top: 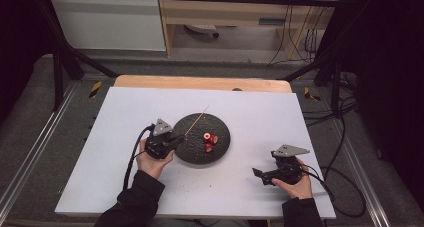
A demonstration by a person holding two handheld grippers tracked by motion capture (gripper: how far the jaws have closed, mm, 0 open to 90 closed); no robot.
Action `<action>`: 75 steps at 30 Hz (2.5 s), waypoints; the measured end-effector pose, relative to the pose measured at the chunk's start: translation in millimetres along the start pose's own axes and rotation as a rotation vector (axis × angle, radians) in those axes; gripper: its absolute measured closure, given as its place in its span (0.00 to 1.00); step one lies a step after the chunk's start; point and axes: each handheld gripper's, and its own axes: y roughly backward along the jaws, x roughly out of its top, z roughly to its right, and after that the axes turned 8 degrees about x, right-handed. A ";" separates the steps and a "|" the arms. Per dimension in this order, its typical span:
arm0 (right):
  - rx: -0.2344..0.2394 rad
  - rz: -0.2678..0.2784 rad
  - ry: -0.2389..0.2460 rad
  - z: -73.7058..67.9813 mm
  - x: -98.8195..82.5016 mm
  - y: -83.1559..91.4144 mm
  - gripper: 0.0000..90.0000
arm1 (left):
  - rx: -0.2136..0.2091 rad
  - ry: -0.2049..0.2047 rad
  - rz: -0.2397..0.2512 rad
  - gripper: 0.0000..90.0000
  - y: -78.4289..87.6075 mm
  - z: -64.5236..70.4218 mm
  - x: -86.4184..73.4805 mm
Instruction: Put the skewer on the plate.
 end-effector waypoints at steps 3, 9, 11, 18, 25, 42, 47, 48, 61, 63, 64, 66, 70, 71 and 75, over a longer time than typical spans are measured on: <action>0.005 -0.004 -0.002 -0.4 -0.4 -0.5 0.01 | 0.015 -0.001 -0.018 0.98 -10.6 3.5 1.3; 0.005 -0.004 -0.004 0.3 -1.3 -2.1 0.01 | 0.046 0.006 -0.044 0.98 -29.6 7.3 3.4; 0.005 -0.008 0.002 0.4 -1.5 -3.6 0.01 | 0.063 0.003 -0.057 0.98 -36.9 8.7 3.7; 0.000 -0.017 -0.002 1.5 -2.9 -3.3 0.02 | 0.089 -0.002 -0.090 0.98 -49.4 12.4 2.2; -0.004 -0.016 0.002 1.2 -3.2 -2.7 0.02 | 0.083 -0.017 -0.133 0.98 -59.5 17.7 -2.2; -0.019 -0.025 0.016 1.7 -3.7 -2.0 0.02 | 0.041 -0.050 -0.137 0.74 -45.6 12.2 -2.8; -0.026 -0.014 0.003 2.8 -4.2 0.3 0.01 | -0.016 -0.100 -0.096 0.53 -19.4 2.3 -6.1; -0.025 -0.014 -0.002 2.8 -4.1 0.4 0.01 | -0.022 -0.114 -0.101 0.50 -14.8 -0.5 -7.5; -0.019 -0.014 -0.017 2.0 -4.9 -1.6 0.01 | -0.039 -0.076 -0.110 0.13 33.6 -56.6 -60.4; -0.011 -0.009 -0.023 1.9 -4.7 -1.8 0.01 | -0.033 -0.058 -0.110 0.09 40.1 -64.9 -69.7; -0.009 -0.007 -0.024 1.7 -4.8 -1.8 0.01 | -0.031 -0.054 -0.111 0.08 43.3 -68.9 -74.0; -0.012 -0.017 -0.016 1.8 -5.4 -1.6 0.01 | -0.023 -0.045 -0.107 0.06 49.4 -75.1 -82.9; -0.005 -0.013 -0.021 1.5 -7.3 -1.6 0.01 | 0.004 -0.044 -0.113 0.04 58.0 -84.2 -98.1; 0.002 -0.012 -0.024 1.6 -7.3 -1.7 0.01 | 0.005 -0.035 -0.116 0.04 58.9 -86.5 -100.2; -0.001 -0.017 -0.019 1.2 -8.1 -1.1 0.01 | 0.007 -0.029 -0.109 0.05 59.9 -90.1 -105.3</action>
